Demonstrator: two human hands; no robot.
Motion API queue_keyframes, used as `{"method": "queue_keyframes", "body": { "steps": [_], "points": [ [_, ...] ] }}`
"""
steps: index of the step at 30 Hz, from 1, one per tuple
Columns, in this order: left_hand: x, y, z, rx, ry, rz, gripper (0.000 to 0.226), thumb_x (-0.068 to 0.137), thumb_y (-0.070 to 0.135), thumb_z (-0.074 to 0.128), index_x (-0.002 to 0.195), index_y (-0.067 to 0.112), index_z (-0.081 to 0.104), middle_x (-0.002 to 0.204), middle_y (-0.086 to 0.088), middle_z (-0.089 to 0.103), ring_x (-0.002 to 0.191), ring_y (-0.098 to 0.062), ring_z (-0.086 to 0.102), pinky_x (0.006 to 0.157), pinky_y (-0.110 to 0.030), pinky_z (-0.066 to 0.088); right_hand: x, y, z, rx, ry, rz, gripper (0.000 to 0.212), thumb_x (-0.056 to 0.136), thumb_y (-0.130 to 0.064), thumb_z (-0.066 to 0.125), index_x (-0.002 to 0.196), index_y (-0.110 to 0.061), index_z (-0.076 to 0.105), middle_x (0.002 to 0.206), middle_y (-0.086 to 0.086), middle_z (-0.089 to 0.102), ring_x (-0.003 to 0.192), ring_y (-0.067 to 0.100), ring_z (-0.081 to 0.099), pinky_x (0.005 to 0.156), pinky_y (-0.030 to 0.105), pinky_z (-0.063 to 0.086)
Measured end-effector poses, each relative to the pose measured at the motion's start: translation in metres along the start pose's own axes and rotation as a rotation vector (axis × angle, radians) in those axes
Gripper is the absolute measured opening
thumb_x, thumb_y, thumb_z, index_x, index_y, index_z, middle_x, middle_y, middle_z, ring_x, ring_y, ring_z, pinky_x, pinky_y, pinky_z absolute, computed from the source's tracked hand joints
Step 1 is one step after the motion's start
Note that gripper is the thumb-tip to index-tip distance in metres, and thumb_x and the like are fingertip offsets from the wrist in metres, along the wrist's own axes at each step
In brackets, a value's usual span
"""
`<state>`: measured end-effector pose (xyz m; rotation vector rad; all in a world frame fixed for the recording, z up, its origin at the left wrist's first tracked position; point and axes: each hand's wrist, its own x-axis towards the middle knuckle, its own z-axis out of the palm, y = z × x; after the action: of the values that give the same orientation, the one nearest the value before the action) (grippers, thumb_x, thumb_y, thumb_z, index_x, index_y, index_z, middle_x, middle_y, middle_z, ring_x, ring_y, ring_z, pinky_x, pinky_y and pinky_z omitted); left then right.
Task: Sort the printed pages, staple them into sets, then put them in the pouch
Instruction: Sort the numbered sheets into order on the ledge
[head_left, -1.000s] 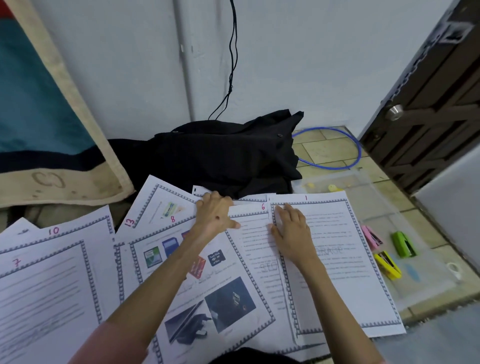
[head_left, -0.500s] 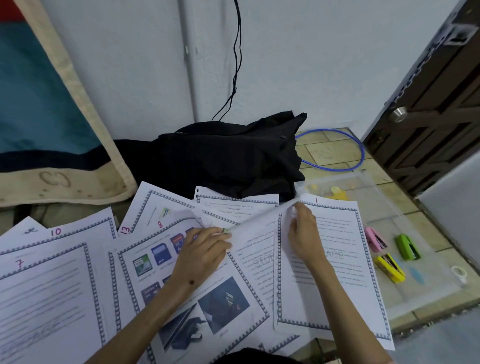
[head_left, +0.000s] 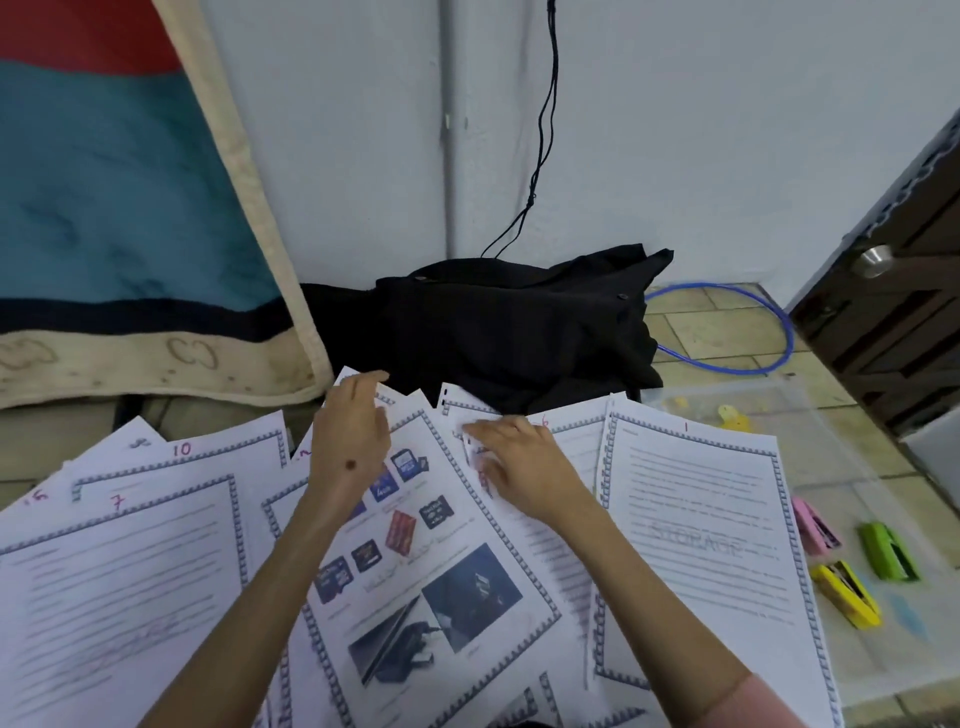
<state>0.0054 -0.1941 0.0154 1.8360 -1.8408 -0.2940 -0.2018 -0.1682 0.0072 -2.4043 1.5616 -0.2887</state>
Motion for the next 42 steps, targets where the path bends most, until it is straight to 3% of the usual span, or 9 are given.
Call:
{"method": "queue_keyframes", "body": {
  "steps": [8, 12, 14, 18, 24, 31, 35, 39, 42],
  "points": [
    [-0.112, -0.061, -0.034, 0.114, -0.155, -0.331, 0.054, 0.094, 0.04, 0.046, 0.143, 0.021, 0.035, 0.155, -0.005, 0.023, 0.142, -0.025, 0.021, 0.114, -0.044, 0.019, -0.019, -0.017, 0.007, 0.145, 0.094, 0.232, 0.038, 0.091, -0.024, 0.056, 0.126, -0.01, 0.052, 0.127, 0.01, 0.047, 0.12, 0.028, 0.039, 0.1, 0.038, 0.036],
    [-0.152, -0.08, -0.035, 0.134, -0.233, -0.422, 0.064, 0.093, 0.054, 0.03, 0.149, 0.03, 0.012, 0.159, 0.0, -0.002, 0.147, -0.019, -0.004, 0.118, -0.041, -0.001, -0.021, -0.051, 0.015, 0.289, -0.178, 0.552, 0.087, 0.071, -0.043, 0.077, 0.136, -0.01, 0.03, 0.128, 0.012, 0.042, 0.123, 0.032, 0.039, 0.097, 0.041, 0.038],
    [-0.157, -0.082, -0.035, 0.142, -0.23, -0.42, 0.062, 0.094, 0.053, 0.027, 0.149, 0.032, 0.008, 0.159, 0.001, -0.004, 0.146, -0.017, -0.006, 0.118, -0.04, -0.003, -0.02, -0.052, 0.02, 0.342, -0.171, 0.606, 0.071, 0.071, -0.033, 0.079, 0.125, -0.005, 0.043, 0.12, 0.012, 0.053, 0.115, 0.031, 0.05, 0.088, 0.037, 0.044],
    [-0.159, -0.078, -0.036, 0.121, -0.173, -0.409, 0.054, 0.097, 0.045, 0.03, 0.148, 0.029, 0.019, 0.159, -0.002, 0.006, 0.147, -0.021, 0.001, 0.117, -0.04, 0.001, -0.034, -0.023, 0.003, 0.588, 0.04, 0.569, 0.009, 0.084, -0.009, 0.065, 0.077, -0.011, 0.06, 0.072, 0.001, 0.059, 0.076, 0.022, 0.054, 0.06, 0.027, 0.035],
    [-0.161, -0.053, -0.042, -0.09, 0.062, -0.508, 0.035, 0.096, 0.024, 0.047, 0.128, 0.01, 0.052, 0.124, -0.013, 0.056, 0.115, -0.029, 0.048, 0.094, -0.04, 0.042, -0.088, 0.016, -0.008, 0.909, 0.259, 0.722, 0.024, 0.096, -0.004, 0.045, 0.117, -0.008, 0.056, 0.103, 0.011, 0.065, 0.087, 0.026, 0.06, 0.068, 0.029, 0.046],
    [-0.136, -0.046, -0.045, -0.402, -0.039, -0.743, 0.06, 0.085, 0.028, 0.067, 0.134, 0.006, 0.04, 0.125, -0.013, 0.055, 0.115, -0.027, 0.053, 0.093, -0.035, 0.045, -0.107, -0.011, -0.009, 1.134, 0.379, 0.622, 0.013, 0.094, -0.003, 0.049, 0.095, -0.013, 0.058, 0.091, -0.005, 0.065, 0.079, 0.01, 0.062, 0.059, 0.018, 0.045],
    [-0.123, -0.049, -0.05, -0.392, -0.028, -0.665, 0.023, 0.09, 0.023, 0.058, 0.087, 0.001, 0.056, 0.071, -0.002, 0.051, 0.079, -0.023, 0.052, 0.058, -0.025, 0.036, -0.106, -0.019, -0.002, 1.03, 0.16, 0.487, 0.01, 0.078, -0.012, 0.073, 0.087, -0.011, 0.068, 0.077, -0.005, 0.075, 0.074, 0.016, 0.072, 0.06, 0.025, 0.058],
    [-0.12, -0.057, -0.066, -0.686, 0.122, -0.568, 0.016, 0.093, 0.024, 0.055, 0.097, 0.009, 0.061, 0.097, -0.006, 0.066, 0.094, -0.026, 0.061, 0.082, -0.035, 0.047, -0.1, -0.022, 0.013, 1.084, 0.136, 0.41, 0.017, 0.058, -0.011, 0.082, 0.069, -0.006, 0.07, 0.091, -0.003, 0.072, 0.086, 0.01, 0.066, 0.077, 0.024, 0.05],
    [-0.124, -0.049, -0.087, -0.916, -0.031, -0.432, 0.014, 0.093, 0.016, 0.055, 0.099, 0.025, 0.064, 0.105, 0.002, 0.07, 0.099, -0.019, 0.065, 0.087, -0.036, 0.052, -0.088, -0.027, 0.019, 1.133, 0.128, 0.391, 0.027, 0.068, 0.0, 0.077, 0.091, 0.01, 0.066, 0.112, -0.006, 0.066, 0.102, 0.007, 0.062, 0.085, 0.018, 0.053]
  ]
}}
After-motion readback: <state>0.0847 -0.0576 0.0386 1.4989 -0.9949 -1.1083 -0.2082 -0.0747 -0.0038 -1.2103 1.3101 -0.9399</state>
